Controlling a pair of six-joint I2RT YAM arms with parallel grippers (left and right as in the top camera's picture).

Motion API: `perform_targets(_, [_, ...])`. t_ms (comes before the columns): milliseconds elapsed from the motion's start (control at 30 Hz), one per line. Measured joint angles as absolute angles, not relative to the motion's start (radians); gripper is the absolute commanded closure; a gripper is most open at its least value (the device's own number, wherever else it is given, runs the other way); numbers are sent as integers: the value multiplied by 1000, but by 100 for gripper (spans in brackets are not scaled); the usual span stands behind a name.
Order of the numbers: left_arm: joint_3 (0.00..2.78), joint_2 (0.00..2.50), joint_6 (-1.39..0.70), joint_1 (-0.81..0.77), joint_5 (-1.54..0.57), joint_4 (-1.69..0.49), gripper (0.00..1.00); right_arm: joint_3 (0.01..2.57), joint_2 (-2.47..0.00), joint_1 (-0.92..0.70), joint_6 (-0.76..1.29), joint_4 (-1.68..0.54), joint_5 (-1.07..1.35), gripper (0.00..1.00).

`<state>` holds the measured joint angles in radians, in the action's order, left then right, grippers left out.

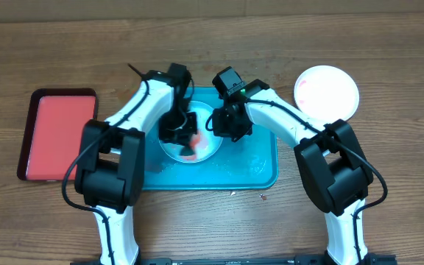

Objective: Clean dirty plates on tray and stack at the side

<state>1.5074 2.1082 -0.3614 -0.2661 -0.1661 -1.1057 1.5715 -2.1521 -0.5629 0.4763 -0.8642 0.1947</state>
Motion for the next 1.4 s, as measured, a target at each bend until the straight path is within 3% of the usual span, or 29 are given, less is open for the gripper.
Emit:
perform_targets(367, [1698,2117,-437,-172,167,-1243,96,1572,-2152,-562,422,-868,201,96])
perform_targets(700, [1793,2087,-500,-97,175,-1268,96,1664,-2152,-612,321,-956,130,96])
perform_targets(1033, [1794,2044,-507,229,139,-1340,96,1852,-2107,-834,280,-1076,-383,96])
perform_targets(1400, [1794,2044,-507,492,127,-1371,96,1887,-2077,-1028,12,-979,-1031,96])
